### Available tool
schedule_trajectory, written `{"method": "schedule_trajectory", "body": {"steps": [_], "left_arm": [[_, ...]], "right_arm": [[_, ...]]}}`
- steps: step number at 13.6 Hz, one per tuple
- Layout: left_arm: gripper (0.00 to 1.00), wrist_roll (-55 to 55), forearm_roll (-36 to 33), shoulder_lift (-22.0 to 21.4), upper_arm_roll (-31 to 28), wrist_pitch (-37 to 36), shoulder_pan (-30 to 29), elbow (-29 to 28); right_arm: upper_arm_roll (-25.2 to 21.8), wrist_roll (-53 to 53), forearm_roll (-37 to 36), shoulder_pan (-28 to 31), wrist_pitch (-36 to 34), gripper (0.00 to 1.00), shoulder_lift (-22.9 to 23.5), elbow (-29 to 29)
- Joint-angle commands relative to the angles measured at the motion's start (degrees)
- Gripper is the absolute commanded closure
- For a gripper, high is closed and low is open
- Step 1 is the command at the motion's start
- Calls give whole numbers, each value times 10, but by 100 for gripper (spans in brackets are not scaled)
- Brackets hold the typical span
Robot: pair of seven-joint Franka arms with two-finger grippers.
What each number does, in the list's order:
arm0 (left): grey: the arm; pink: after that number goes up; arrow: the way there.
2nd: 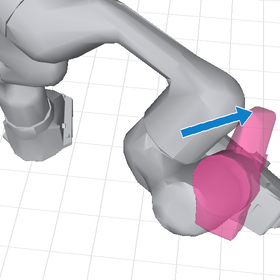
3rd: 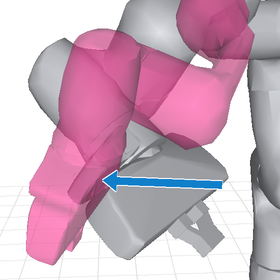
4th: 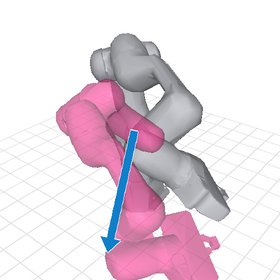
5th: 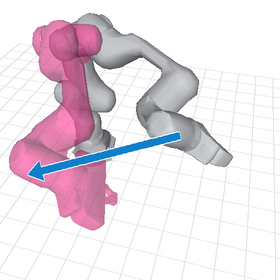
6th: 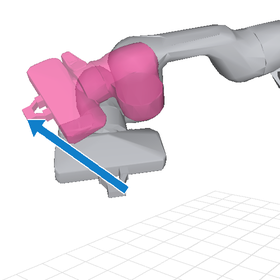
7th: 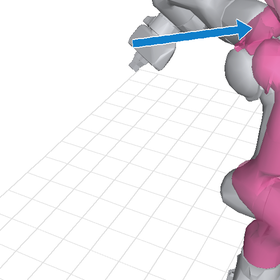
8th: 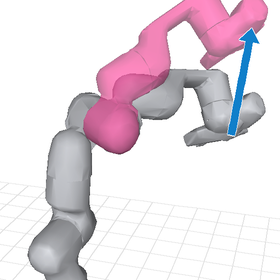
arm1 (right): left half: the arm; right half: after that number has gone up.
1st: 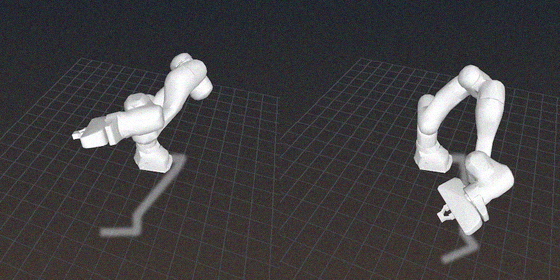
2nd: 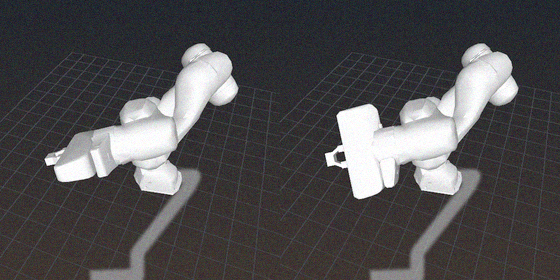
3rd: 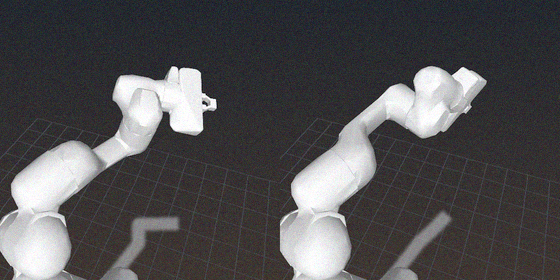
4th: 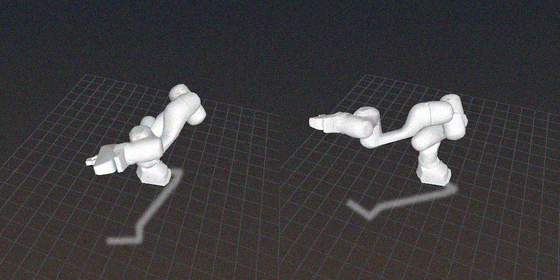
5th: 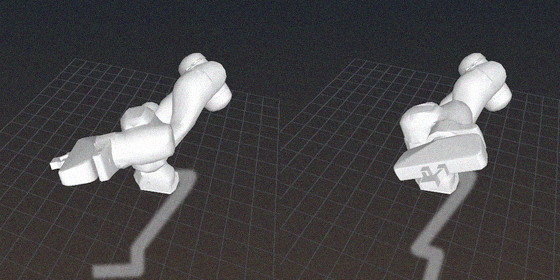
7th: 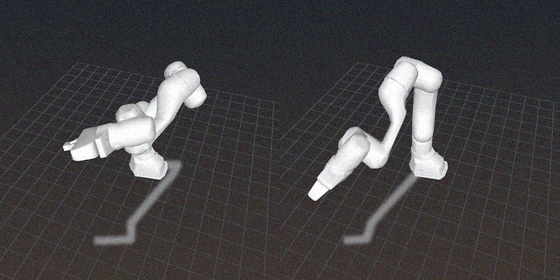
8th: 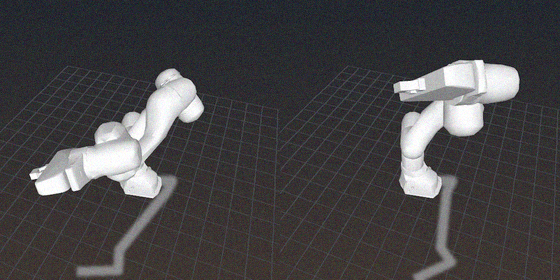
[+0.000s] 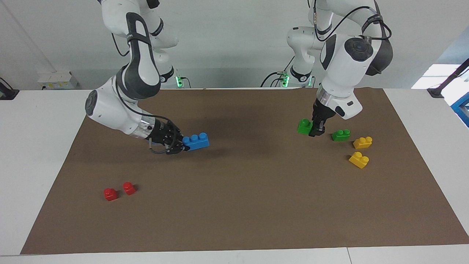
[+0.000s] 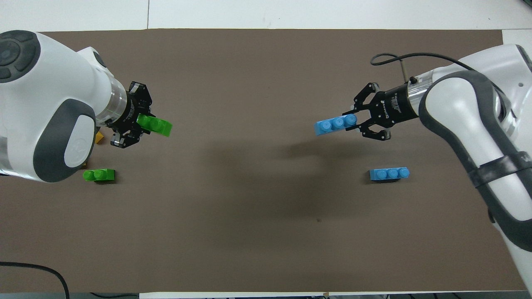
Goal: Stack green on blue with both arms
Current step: 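Carry the green brick and blue brick toward each other mid-table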
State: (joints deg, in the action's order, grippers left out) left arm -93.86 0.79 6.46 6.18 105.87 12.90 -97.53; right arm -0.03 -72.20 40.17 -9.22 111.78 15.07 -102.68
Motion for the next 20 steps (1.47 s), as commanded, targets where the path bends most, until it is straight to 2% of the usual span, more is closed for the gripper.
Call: {"method": "schedule_trajectory", "body": {"steps": [1, 3, 7, 9, 12, 15, 18, 20], "left_arm": [[100, -88, -14, 1, -8, -17, 21, 18], [100, -112, -14, -2, -7, -11, 30, 18], [100, -175, -14, -7, -5, 4, 55, 9], [100, -179, -14, -16, -4, 25, 70, -14], [100, -221, -14, -28, -4, 98, 111, -75], [100, -263, -21, -6, -5, 136, 146, -85], [100, -307, -38, 25, -5, 160, 170, -77], [100, -357, -73, 44, -4, 193, 183, -73]], "right_arm": [[-1, -77, 11, -53, 42, 100, 7, -8], [-1, -123, 11, -86, 79, 100, 16, -18], [-1, -125, 22, -117, 175, 100, 53, -43], [-1, -119, 26, -115, 180, 100, 59, -51], [-1, -89, 28, -106, 190, 100, 59, -74], [-1, -68, 73, -110, 226, 100, 64, -89], [-1, -67, 82, -115, 250, 100, 65, -98], [-1, -65, 94, -121, 265, 100, 65, -106]]}}
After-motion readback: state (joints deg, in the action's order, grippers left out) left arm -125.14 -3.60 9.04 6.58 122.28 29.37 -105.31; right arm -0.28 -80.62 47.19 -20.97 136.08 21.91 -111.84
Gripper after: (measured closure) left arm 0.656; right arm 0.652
